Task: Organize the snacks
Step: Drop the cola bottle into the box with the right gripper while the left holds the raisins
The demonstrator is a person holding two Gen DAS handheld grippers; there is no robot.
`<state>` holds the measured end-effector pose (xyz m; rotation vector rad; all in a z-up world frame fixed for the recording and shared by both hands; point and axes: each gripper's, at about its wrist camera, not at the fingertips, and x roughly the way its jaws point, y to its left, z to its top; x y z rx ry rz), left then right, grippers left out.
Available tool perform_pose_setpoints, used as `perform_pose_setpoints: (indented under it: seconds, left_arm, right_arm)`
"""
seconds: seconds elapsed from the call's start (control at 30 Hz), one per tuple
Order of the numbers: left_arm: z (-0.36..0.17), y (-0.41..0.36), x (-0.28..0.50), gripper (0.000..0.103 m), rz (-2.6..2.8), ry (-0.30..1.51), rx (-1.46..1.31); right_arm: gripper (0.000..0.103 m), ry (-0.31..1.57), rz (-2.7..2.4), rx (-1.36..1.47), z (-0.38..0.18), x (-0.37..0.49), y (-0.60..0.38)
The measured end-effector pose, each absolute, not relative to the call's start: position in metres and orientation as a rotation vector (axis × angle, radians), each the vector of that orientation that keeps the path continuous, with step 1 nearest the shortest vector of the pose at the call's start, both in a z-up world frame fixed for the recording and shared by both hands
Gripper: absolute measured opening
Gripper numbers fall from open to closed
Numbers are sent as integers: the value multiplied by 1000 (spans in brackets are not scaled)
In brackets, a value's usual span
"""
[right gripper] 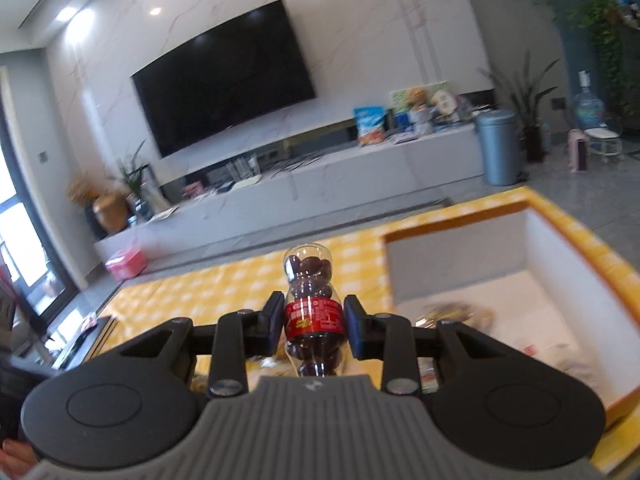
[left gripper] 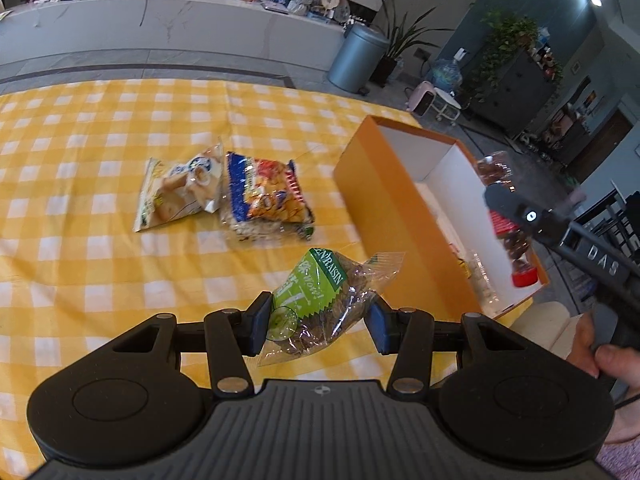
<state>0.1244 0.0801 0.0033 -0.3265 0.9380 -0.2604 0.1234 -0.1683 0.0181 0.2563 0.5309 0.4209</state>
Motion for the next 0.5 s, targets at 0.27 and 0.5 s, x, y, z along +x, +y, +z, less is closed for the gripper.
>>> perform_pose_setpoints:
  seconds: [0.27,0.5]
  left_arm:
    - [11,64,131,56,-295,900,-375]
    - [8,44,138,56,-369,885,-363]
  right_arm:
    - [31,569,360,243,25,143,-201]
    - [31,624,312,139,10,169,-217]
